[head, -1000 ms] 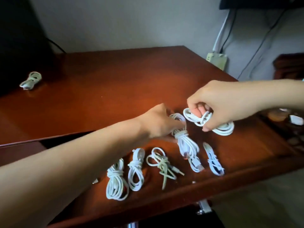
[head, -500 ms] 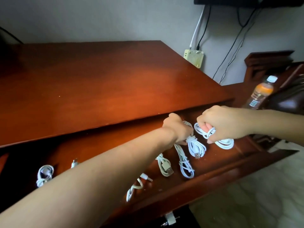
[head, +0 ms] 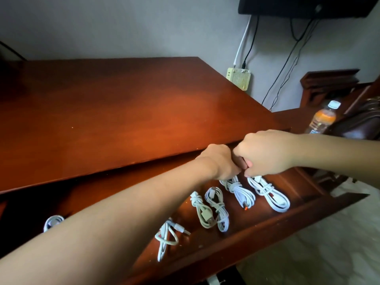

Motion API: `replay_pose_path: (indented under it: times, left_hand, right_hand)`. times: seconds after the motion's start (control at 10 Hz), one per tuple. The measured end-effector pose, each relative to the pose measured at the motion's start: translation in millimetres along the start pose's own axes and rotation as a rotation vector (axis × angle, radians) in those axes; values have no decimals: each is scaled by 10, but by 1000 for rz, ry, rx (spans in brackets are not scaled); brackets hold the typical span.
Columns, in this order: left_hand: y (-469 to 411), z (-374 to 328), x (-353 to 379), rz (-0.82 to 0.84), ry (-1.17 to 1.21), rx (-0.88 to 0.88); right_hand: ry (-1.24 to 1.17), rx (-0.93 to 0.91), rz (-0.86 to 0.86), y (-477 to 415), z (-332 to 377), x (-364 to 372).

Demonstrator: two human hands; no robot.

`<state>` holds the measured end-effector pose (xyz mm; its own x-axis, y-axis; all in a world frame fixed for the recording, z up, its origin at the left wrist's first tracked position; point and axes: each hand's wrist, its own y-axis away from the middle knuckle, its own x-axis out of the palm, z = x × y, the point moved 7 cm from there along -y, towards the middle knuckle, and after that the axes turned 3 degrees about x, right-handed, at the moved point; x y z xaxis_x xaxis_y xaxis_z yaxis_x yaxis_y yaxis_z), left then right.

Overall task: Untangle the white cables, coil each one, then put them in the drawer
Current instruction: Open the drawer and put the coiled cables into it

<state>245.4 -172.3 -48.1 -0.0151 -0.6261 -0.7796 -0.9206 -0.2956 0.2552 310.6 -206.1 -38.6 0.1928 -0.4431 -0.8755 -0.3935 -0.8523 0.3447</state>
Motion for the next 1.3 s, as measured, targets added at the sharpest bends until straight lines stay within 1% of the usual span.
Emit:
replay_pose_path:
  times: [0.1,0.2,0.3,0.4,0.5,0.6,0.7,0.8,1.0,1.1,1.2,1.3]
  left_hand:
    - [142,-12,-211,37,-22,2]
    - [251,131,-326,137,129,-40]
    - [425,323,-650,134,125,-101]
    - [643,554,-1063,98,24,-137]
    - [887,888,-1499,-2,-46,-183]
    - [1139,1288,-1867,-116,-108,-279]
    - [1399,1706,-2163,-194,-258,-387]
    - [1611,2138,-2430,-292,-501,-504]
    - [1874,3095,-2853,-603,-366,-677]
    - [1909,3450,-2961,-666,-306,-772]
    - [1881,3707,-3034,-722,-232,-816]
    - [1841,3880,-3055,-732,-163,-830]
  right_hand:
    - [12,-24,2,39,144,-303]
    - [51,-70,33,196,366,-656]
    - [94,-121,-18,228,592,-1015]
    - [77,-207,-98,123,851,-1335]
    - [50,-292,-144,-40,1162,-1604]
    - [46,-371,-207,-249,1521,-1863]
    - [43,-440,-326,-490,1862,-2090]
    - [22,-503,-404,-700,2180,-2233]
    - [-52,-592,-498,-1143,2618,-2421]
    - [-111,-603,-511,-1348,2734,-2537]
    - [-205,-616,-484,-1520,2838,-2630]
    - [-265,-624,-453,-1673,2960,-2680]
